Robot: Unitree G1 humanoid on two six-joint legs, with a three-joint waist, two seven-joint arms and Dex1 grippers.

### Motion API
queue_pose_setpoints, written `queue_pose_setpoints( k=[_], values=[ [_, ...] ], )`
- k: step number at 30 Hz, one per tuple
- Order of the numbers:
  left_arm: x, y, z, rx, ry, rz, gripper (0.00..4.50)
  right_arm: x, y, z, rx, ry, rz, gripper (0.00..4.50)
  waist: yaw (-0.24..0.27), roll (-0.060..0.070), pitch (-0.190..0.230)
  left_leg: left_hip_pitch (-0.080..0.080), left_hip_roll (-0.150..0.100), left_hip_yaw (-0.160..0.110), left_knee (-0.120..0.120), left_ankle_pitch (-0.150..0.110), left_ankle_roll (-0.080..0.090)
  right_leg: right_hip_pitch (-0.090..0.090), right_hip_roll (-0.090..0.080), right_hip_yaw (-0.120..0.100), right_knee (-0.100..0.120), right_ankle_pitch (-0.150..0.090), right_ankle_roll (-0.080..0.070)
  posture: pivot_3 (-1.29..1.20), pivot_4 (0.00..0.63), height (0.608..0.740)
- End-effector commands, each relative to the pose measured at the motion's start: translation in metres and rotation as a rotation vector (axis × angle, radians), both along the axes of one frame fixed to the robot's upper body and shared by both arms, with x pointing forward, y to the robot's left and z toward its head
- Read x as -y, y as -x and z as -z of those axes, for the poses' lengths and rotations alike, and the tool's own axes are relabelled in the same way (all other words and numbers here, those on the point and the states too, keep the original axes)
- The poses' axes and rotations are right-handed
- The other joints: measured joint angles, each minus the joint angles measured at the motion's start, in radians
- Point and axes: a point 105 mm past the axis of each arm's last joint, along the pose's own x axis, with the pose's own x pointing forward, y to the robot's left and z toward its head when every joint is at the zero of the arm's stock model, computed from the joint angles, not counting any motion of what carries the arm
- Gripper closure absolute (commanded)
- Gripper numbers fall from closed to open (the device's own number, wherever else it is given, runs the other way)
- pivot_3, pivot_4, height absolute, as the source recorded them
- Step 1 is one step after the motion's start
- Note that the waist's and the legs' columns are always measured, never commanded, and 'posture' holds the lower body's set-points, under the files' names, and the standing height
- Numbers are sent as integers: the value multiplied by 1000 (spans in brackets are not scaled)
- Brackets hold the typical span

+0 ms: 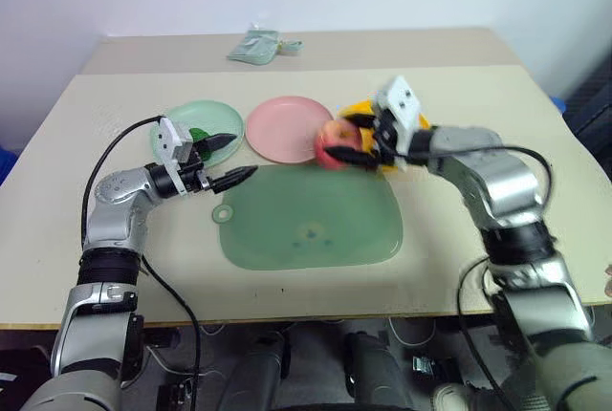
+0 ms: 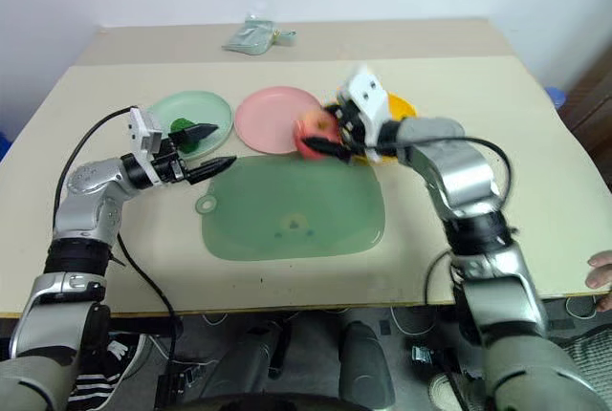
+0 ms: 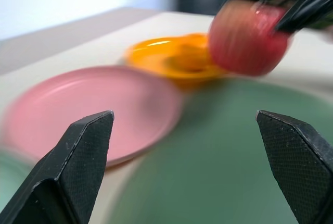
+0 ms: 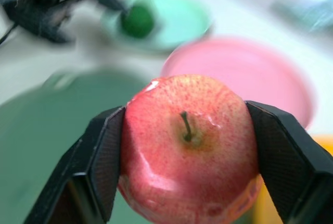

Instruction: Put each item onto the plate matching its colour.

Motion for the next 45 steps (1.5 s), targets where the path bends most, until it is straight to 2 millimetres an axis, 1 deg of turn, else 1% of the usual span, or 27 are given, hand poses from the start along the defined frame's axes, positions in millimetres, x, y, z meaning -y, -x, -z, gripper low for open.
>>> queue_pose_setpoints(
  k=[1,3,5,7,11,13,14,15,17,19,21,23,25,26,27,28,29,30,31,33,35,37,38,39,40,45],
  values=[
    [-10,-4,-20,78,51,-83,0,-34,-28,-19,139,-20,47,1343,-11,0,0,0,0,-1,-1,1,-1,0,0,0,0,0,0,0,150,740],
    [-12,-4,-16,78,50,-107,0,-49,-42,-18,161,-33,82,1343,-14,0,0,0,0,-2,-2,1,-1,-1,1,0,2,0,0,0,150,740],
    [-12,-3,-13,74,54,-111,0,-59,-51,-15,146,-63,101,1343,-13,0,0,0,0,-2,-2,1,-1,-1,1,0,2,0,0,0,150,740],
    [-10,1,-11,81,54,-92,0,-66,-56,-2,110,-53,101,1343,-13,0,0,0,-1,-2,-2,1,-1,-1,1,0,2,0,0,0,150,740],
    [-12,4,-9,72,61,-88,0,-69,-62,23,40,-30,123,1343,-15,0,0,0,-1,-2,-2,1,-2,-2,2,1,3,0,-1,0,150,740],
    [-13,5,-9,72,57,-88,0,-70,-62,31,33,-8,121,436,-17,0,0,0,0,-2,-2,1,-2,-3,2,2,5,1,-1,0,150,740],
    [-13,5,-8,67,62,-88,0,-70,-62,32,29,-12,123,70,-18,0,0,0,0,-2,-2,1,-2,-4,2,3,5,1,-1,0,150,740],
    [-12,6,-8,65,63,-87,0,-70,-62,32,39,-4,127,27,-20,0,0,0,0,-1,-2,1,-3,-5,3,4,6,1,-1,0,150,740],
    [-12,6,-8,64,60,-86,0,-67,-64,28,48,-18,140,27,-25,0,0,0,0,0,-2,1,-3,-7,3,5,8,0,-1,0,150,740],
    [-10,6,-8,61,58,-74,0,-61,-67,18,77,-44,164,27,-30,0,0,0,0,1,-2,2,-3,-8,3,7,11,0,-1,0,150,740],
    [-6,7,-10,68,72,-50,0,-54,-69,1,80,-140,165,27,-33,0,0,0,0,1,-2,2,-3,-9,3,7,12,0,-2,0,150,740],
    [0,11,-14,73,84,-4,0,-41,-68,-19,112,-233,160,27,-34,0,0,0,0,1,-2,2,-3,-9,3,7,12,0,-2,0,150,740],
    [3,17,-17,74,99,50,0,-30,-63,-30,113,-302,131,27,-35,0,0,0,0,1,-2,2,-3,-9,3,7,12,0,-1,0,150,740],
    [4,20,-19,72,104,78,0,-18,-56,-37,133,-347,106,27,-35,0,0,0,0,1,-2,2,-3,-9,3,8,12,0,-1,0,150,740],
    [5,25,-21,65,105,116,0,-8,-45,-41,156,-362,59,27,-32,0,0,0,0,1,-2,2,-3,-9,3,8,12,0,-1,0,150,740],
    [5,28,-21,60,104,140,0,-3,-35,-42,171,-365,23,27,-31,0,0,0,0,1,-2,2,-3,-8,3,8,12,0,-1,0,150,740],
    [4,30,-22,47,103,160,0,1,-22,-40,168,-351,-23,27,-30,0,0,0,0,1,-2,1,-3,-8,3,8,12,0,-1,0,150,740],
    [4,35,-22,28,95,207,0,14,-3,-34,209,-305,-56,27,-28,0,0,0,0,1,-2,1,-3,-8,3,8,12,0,-1,0,150,740],
    [3,38,-22,9,85,236,0,22,14,-26,219,-260,-89,27,-25,0,0,0,0,1,-2,1,-3,-8,3,8,12,0,-1,0,150,740],
    [-4,41,-19,-13,39,268,0,33,49,-10,174,-169,-176,27,-17,1,0,0,0,2,-1,1,-3,-9,3,9,12,-1,-1,0,150,740],
    [-14,40,-17,-45,6,283,0,42,74,1,121,-117,-231,27,-18,2,1,0,0,4,-1,1,-3,-9,3,10,12,-1,-1,0,150,740],
    [-19,38,-18,-76,-2,305,0,54,98,11,56,-66,-274,27,-15,2,0,1,2,8,-1,1,-3,-9,3,12,13,-1,-1,0,150,740],
    [-20,36,-19,-80,-1,318,0,57,107,16,40,-42,-283,27,-15,1,0,1,4,9,0,1,-3,-8,4,12,12,-1,-2,0,150,740],
    [-20,34,-21,-77,-3,326,0,59,112,18,37,-30,-274,27,-12,1,0,1,5,10,0,0,-2,-8,4,12,11,-2,-2,0,150,740],
    [-19,32,-22,-74,-2,333,0,60,114,19,45,-23,-256,27,-9,0,-1,1,5,11,0,0,-2,-8,4,12,11,-2,-3,0,150,740],
    [1,28,-26,-48,0,389,0,64,120,29,18,-61,-172,27,0,0,-1,1,6,14,0,-1,1,-7,4,13,6,-1,-2,0,150,740]
  ],
)
